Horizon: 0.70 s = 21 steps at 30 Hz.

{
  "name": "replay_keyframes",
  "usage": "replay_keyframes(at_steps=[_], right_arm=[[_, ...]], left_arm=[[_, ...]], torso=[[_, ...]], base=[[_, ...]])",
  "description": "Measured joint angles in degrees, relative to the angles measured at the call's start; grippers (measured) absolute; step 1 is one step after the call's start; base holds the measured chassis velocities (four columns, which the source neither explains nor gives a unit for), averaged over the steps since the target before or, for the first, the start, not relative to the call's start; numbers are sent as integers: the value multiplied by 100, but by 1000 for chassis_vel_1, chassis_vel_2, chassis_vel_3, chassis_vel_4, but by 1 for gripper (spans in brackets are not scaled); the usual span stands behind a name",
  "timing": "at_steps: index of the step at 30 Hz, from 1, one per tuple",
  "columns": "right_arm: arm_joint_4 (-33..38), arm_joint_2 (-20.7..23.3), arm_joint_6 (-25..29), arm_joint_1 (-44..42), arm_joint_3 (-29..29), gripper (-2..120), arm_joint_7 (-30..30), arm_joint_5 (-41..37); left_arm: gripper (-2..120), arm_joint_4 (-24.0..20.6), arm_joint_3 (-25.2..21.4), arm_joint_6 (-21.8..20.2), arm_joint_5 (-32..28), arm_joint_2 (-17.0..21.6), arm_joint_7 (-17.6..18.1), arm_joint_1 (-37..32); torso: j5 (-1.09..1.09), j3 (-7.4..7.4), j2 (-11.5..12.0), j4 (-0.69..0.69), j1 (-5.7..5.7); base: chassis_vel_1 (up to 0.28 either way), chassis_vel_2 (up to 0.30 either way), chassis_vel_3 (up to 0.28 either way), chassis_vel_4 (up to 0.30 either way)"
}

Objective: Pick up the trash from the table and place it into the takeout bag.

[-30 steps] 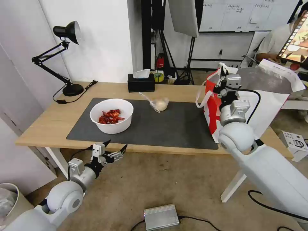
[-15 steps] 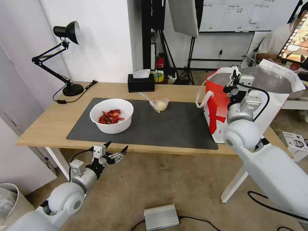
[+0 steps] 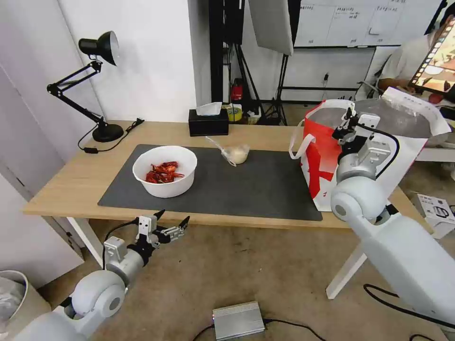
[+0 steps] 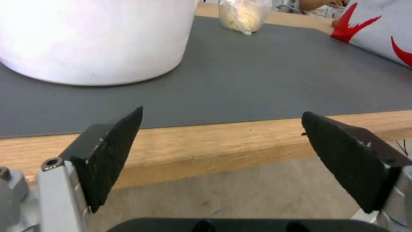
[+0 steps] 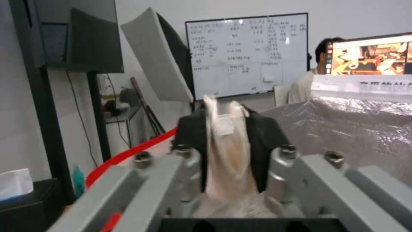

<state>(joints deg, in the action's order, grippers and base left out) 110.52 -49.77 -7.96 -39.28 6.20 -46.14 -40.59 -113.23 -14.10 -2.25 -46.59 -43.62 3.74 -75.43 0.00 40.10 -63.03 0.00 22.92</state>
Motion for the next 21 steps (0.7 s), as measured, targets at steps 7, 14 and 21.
replay_keyframes(at_steps=[7,14,21], right_arm=[[24,11,1,-16,4,52,26,13],[23,8,58,-39,5,76,179,15],[20,55,682,-177,8,97,1329,-33]], left_arm=[[100,-2,0,1,-10,20,0,28],[100,15,22,2,-21,16,-1,66],[100,42,31,4,-26,10,-5,74]], torso=[[0,0,0,0,0],[0,0,0,0,0],[0,0,0,1,0]], base=[[0,0,0,0],[0,0,0,0],[0,0,0,0]])
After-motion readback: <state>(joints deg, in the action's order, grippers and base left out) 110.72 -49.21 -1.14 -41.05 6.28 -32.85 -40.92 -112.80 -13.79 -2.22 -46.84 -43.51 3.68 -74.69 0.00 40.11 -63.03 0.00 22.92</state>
